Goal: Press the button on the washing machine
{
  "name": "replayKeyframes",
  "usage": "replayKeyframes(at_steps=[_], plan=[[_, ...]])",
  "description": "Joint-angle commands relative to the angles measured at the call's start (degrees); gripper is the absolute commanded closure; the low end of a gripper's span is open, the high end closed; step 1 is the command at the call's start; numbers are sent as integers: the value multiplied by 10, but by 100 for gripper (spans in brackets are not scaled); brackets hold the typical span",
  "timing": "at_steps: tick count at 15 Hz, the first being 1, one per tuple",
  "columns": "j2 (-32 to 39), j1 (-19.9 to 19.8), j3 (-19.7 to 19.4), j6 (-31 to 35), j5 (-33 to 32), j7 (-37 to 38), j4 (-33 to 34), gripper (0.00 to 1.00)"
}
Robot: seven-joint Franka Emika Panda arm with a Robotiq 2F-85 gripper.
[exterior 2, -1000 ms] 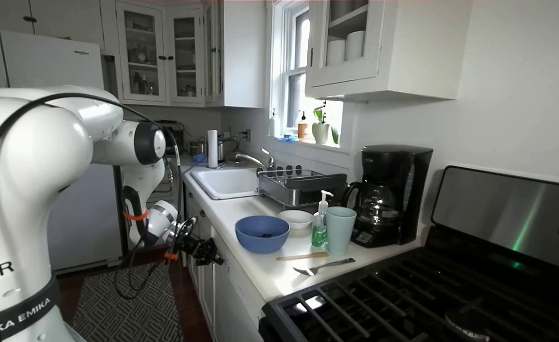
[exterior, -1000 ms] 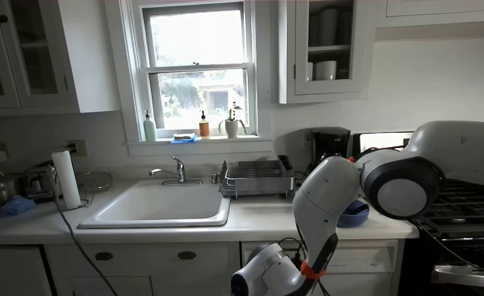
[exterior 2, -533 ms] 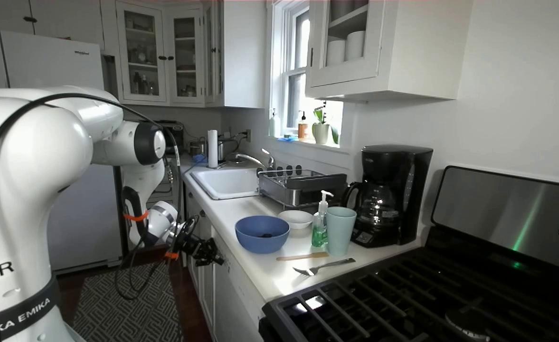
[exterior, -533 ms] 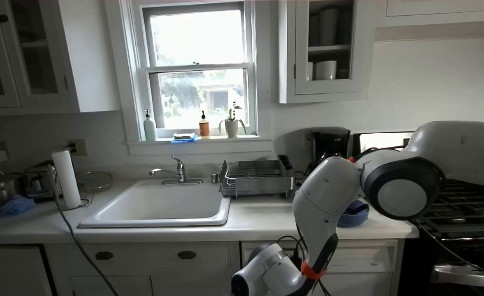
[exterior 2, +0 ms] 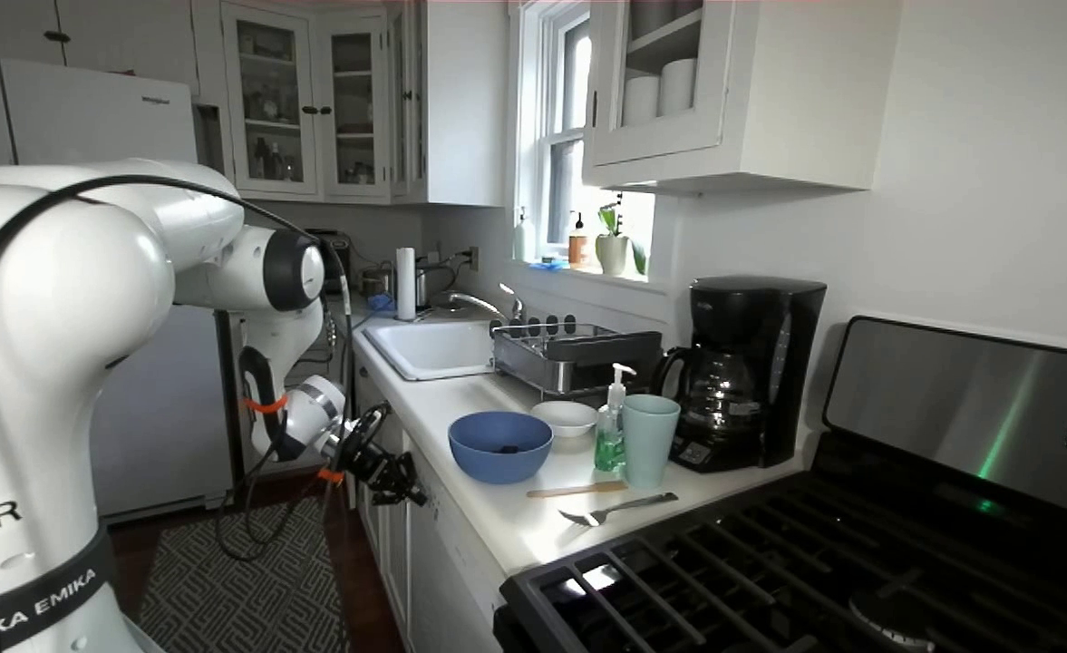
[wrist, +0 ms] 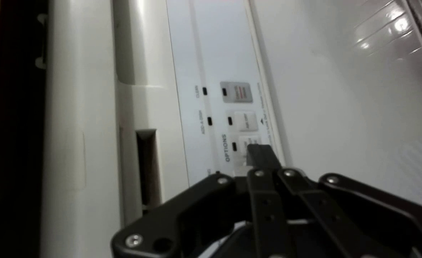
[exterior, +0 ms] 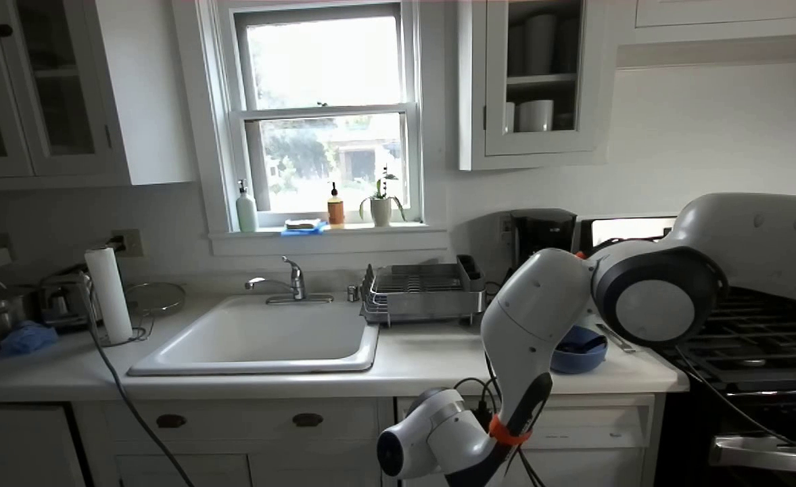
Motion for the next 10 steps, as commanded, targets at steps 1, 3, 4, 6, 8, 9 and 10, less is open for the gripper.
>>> replayKeyframes(at_steps=[1, 3, 4, 6, 8, 9, 10], plan=[[-18, -37, 26, -10, 46, -62, -10, 100], [-20, -50, 36, -14, 69, -85, -10, 100], [-23, -58, 42, -10, 77, -95, -12, 100], [-31, -72, 56, 2, 90, -111, -21, 100], [-48, -92, 77, 19, 103, -126, -37, 100], [-57, -102, 88, 30, 108, -132, -48, 100], [-69, -113, 101, 43, 113, -137, -62, 100]])
